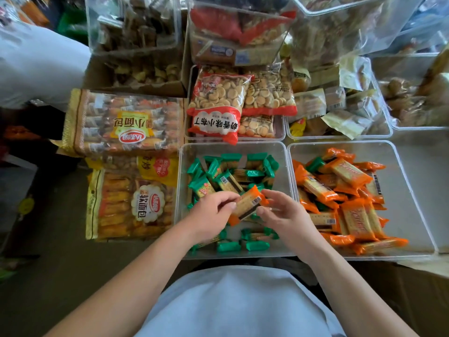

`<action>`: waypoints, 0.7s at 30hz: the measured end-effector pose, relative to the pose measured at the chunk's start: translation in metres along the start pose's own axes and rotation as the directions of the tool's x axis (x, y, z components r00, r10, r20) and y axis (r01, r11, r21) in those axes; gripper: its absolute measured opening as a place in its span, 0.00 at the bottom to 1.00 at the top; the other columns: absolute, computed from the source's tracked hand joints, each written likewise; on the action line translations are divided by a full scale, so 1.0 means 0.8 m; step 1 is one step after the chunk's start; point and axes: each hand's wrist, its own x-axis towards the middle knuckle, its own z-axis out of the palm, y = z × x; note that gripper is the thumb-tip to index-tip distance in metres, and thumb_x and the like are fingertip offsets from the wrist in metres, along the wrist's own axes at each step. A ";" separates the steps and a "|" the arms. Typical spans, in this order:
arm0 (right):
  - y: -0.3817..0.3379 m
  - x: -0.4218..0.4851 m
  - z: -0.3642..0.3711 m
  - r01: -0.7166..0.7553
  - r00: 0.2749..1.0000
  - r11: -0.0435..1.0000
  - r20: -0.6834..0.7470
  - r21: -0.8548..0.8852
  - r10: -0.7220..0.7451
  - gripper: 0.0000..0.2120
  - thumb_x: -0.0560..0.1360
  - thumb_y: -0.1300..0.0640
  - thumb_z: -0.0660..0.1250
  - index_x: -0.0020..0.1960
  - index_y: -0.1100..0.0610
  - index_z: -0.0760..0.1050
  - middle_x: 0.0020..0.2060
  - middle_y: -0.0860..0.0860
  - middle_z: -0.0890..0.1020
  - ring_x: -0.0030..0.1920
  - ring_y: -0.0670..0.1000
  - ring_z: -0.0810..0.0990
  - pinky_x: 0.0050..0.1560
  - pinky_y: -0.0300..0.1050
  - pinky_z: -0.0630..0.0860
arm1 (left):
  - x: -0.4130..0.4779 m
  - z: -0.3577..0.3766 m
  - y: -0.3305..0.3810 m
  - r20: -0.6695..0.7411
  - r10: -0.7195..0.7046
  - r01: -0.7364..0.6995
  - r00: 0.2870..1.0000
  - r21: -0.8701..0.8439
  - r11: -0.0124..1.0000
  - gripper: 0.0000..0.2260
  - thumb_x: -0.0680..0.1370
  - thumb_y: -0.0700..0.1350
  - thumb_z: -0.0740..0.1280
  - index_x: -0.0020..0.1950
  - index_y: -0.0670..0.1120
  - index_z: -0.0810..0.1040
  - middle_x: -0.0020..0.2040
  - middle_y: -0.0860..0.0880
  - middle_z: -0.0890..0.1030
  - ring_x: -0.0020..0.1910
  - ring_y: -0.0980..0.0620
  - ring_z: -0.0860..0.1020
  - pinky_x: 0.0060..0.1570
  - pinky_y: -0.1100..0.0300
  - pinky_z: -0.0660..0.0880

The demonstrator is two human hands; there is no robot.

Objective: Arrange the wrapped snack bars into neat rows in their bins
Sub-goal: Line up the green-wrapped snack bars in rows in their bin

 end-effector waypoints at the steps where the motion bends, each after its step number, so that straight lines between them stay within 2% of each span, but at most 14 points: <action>1: -0.006 -0.001 0.000 -0.005 0.999 0.998 -0.041 0.057 0.008 0.14 0.77 0.54 0.74 0.63 0.48 0.81 0.50 0.46 0.87 0.52 0.48 0.87 0.52 0.51 0.86 | -0.001 0.000 0.003 -0.006 0.012 -0.013 1.000 -0.032 0.999 0.13 0.86 0.47 0.63 0.68 0.55 0.80 0.59 0.60 0.81 0.57 0.64 0.78 0.55 0.71 0.73; 2: -0.011 -0.003 -0.001 0.002 0.997 0.996 -0.081 0.089 0.005 0.11 0.77 0.54 0.74 0.59 0.50 0.82 0.47 0.48 0.88 0.49 0.50 0.87 0.52 0.53 0.86 | -0.001 0.002 0.003 -0.016 0.015 -0.016 1.000 -0.058 0.998 0.12 0.86 0.47 0.64 0.68 0.55 0.80 0.58 0.61 0.82 0.57 0.66 0.78 0.55 0.71 0.74; 3: -0.013 -0.006 -0.005 0.016 0.993 0.994 -0.121 0.104 -0.003 0.08 0.77 0.55 0.75 0.56 0.52 0.83 0.45 0.50 0.88 0.47 0.50 0.88 0.51 0.53 0.86 | 0.000 0.007 0.001 -0.043 0.008 -0.012 0.999 -0.089 0.996 0.12 0.85 0.48 0.65 0.67 0.55 0.81 0.57 0.61 0.83 0.56 0.66 0.79 0.57 0.68 0.76; 5: -0.013 -0.016 -0.019 0.050 0.975 0.992 -0.220 0.114 -0.024 0.07 0.77 0.54 0.75 0.53 0.53 0.83 0.43 0.52 0.88 0.45 0.53 0.87 0.47 0.53 0.86 | 0.003 0.018 -0.005 -0.117 -0.038 0.028 0.992 -0.089 0.996 0.12 0.83 0.50 0.68 0.66 0.54 0.82 0.55 0.60 0.83 0.54 0.62 0.80 0.60 0.57 0.79; 7: -0.010 -0.030 -0.043 0.100 0.935 0.991 -0.348 0.087 -0.064 0.07 0.76 0.53 0.77 0.52 0.51 0.82 0.43 0.51 0.87 0.45 0.55 0.86 0.46 0.51 0.86 | 0.004 0.030 -0.004 -0.128 -0.071 0.066 0.989 -0.042 0.997 0.13 0.82 0.50 0.69 0.67 0.53 0.81 0.53 0.60 0.82 0.53 0.61 0.80 0.60 0.55 0.79; 10: -0.001 -0.055 -0.082 0.123 0.851 0.992 -0.512 -0.029 -0.120 0.06 0.76 0.52 0.76 0.51 0.49 0.81 0.41 0.48 0.85 0.41 0.45 0.83 0.38 0.35 0.80 | 0.007 0.049 0.004 -0.025 -0.081 0.080 0.996 -0.006 0.997 0.16 0.82 0.50 0.68 0.70 0.52 0.79 0.54 0.59 0.81 0.54 0.61 0.79 0.60 0.57 0.78; 12: 0.007 -0.069 -0.103 0.090 0.811 0.991 -0.570 -0.100 -0.131 0.07 0.76 0.52 0.76 0.52 0.49 0.81 0.42 0.46 0.83 0.40 0.40 0.81 0.35 0.28 0.75 | 0.008 0.063 0.012 0.037 -0.078 0.076 0.996 0.050 0.996 0.18 0.82 0.51 0.69 0.72 0.51 0.77 0.57 0.58 0.81 0.57 0.59 0.79 0.62 0.56 0.77; 15: 0.018 -0.071 -0.118 0.024 0.800 0.977 -0.582 -0.210 -0.145 0.12 0.77 0.50 0.75 0.59 0.48 0.80 0.47 0.44 0.82 0.46 0.40 0.81 0.37 0.27 0.74 | 0.010 0.075 0.020 0.067 -0.070 0.063 0.995 0.092 0.994 0.19 0.82 0.50 0.69 0.73 0.51 0.76 0.61 0.55 0.80 0.59 0.57 0.79 0.61 0.59 0.74; 18: 0.021 -0.067 -0.113 0.051 0.810 0.973 -0.561 -0.224 -0.172 0.20 0.78 0.53 0.74 0.68 0.49 0.76 0.58 0.42 0.80 0.56 0.44 0.80 0.51 0.34 0.77 | 0.004 0.065 0.011 0.075 -0.089 0.076 0.993 0.165 0.983 0.20 0.81 0.51 0.70 0.73 0.52 0.75 0.65 0.53 0.79 0.62 0.56 0.77 0.62 0.59 0.74; 21: 0.020 -0.065 -0.088 0.134 0.819 0.906 -0.470 -0.401 -0.329 0.15 0.79 0.57 0.73 0.64 0.50 0.79 0.56 0.43 0.81 0.56 0.44 0.80 0.55 0.41 0.80 | -0.004 0.040 -0.012 0.079 -0.162 0.120 0.984 0.383 0.916 0.26 0.79 0.56 0.72 0.76 0.54 0.72 0.73 0.52 0.75 0.69 0.51 0.75 0.67 0.54 0.74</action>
